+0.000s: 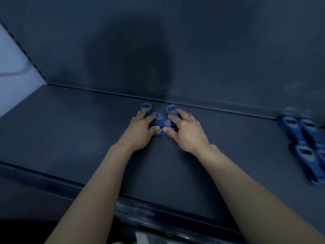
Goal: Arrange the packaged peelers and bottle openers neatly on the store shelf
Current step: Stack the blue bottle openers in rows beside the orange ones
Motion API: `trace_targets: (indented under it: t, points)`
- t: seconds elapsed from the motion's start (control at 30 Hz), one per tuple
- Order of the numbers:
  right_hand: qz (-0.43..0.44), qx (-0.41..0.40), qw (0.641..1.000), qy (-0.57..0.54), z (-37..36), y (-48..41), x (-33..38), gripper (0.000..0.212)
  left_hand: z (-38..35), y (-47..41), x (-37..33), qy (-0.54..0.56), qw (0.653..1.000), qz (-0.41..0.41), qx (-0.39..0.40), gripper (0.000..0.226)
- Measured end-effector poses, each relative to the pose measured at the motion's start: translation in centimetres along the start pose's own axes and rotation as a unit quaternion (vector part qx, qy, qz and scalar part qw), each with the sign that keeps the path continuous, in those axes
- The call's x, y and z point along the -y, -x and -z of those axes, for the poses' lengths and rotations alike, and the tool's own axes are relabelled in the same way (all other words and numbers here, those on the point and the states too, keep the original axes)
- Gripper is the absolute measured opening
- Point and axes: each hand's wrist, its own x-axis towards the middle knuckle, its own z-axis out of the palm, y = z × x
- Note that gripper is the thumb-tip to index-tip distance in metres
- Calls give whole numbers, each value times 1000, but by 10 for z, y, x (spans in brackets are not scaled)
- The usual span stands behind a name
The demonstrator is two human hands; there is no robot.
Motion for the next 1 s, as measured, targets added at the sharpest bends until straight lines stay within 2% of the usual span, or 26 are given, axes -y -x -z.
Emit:
trace_targets:
  t: [0.2, 0.5, 0.63, 0.7, 0.8, 0.83, 1.0]
  points:
    - [-44, -48, 998, -5, 15, 46, -39, 58, -28, 8, -49, 26, 995, -82, 39, 48]
    - [-75, -68, 994, -37, 39, 103, -86, 49, -60, 17, -102, 86, 987, -128, 47, 29]
    - [-79, -95, 991, -43, 50, 115, -101, 50, -67, 24, -113, 43, 989, -145, -3, 30]
    - [-88, -111, 989, -40, 58, 117, -107, 50, -69, 30, -119, 7, 988, -153, -25, 38]
    - [-104, -69, 992, -10, 66, 113, -114, 53, -71, 35, -123, -11, 989, -149, -6, 62]
    - [-108, -53, 993, 0, 68, 110, -116, 53, -71, 36, -122, -12, 989, -146, -2, 64]
    - [-93, 18, 995, -25, 78, 99, -118, 54, -62, 35, -110, -8, 988, -155, 2, 34]
